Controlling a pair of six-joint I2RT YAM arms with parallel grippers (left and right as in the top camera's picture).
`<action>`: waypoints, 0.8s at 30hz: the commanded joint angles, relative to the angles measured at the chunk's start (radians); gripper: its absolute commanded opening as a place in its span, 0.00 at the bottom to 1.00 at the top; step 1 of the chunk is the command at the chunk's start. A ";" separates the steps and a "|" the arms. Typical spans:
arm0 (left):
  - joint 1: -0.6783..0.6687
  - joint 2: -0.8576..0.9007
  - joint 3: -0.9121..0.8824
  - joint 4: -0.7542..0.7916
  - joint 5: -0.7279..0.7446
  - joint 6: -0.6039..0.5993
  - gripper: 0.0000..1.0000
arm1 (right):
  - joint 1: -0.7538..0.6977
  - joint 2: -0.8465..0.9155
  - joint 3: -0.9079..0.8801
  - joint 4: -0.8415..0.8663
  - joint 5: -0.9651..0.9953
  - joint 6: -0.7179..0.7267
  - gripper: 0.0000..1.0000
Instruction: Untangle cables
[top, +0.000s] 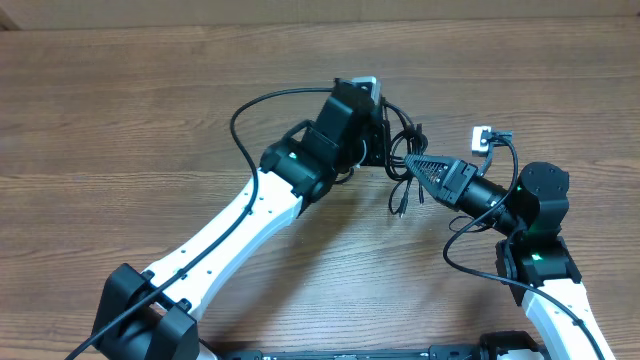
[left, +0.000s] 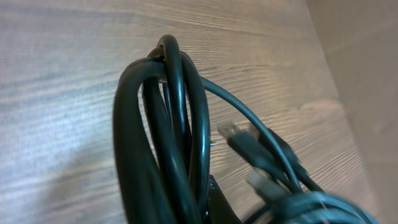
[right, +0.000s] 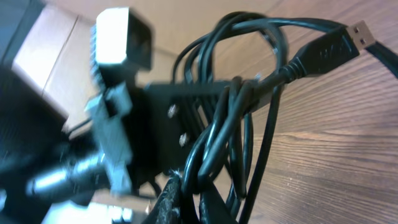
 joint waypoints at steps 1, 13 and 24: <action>0.068 0.003 0.001 -0.012 0.022 -0.152 0.04 | -0.001 -0.016 0.015 0.034 -0.130 -0.150 0.04; 0.152 0.003 0.001 0.035 0.238 -0.057 0.04 | -0.002 -0.016 0.015 -0.018 -0.112 -0.263 0.38; 0.140 0.003 0.001 0.153 0.507 0.243 0.04 | -0.001 -0.016 0.015 0.013 0.029 0.219 0.64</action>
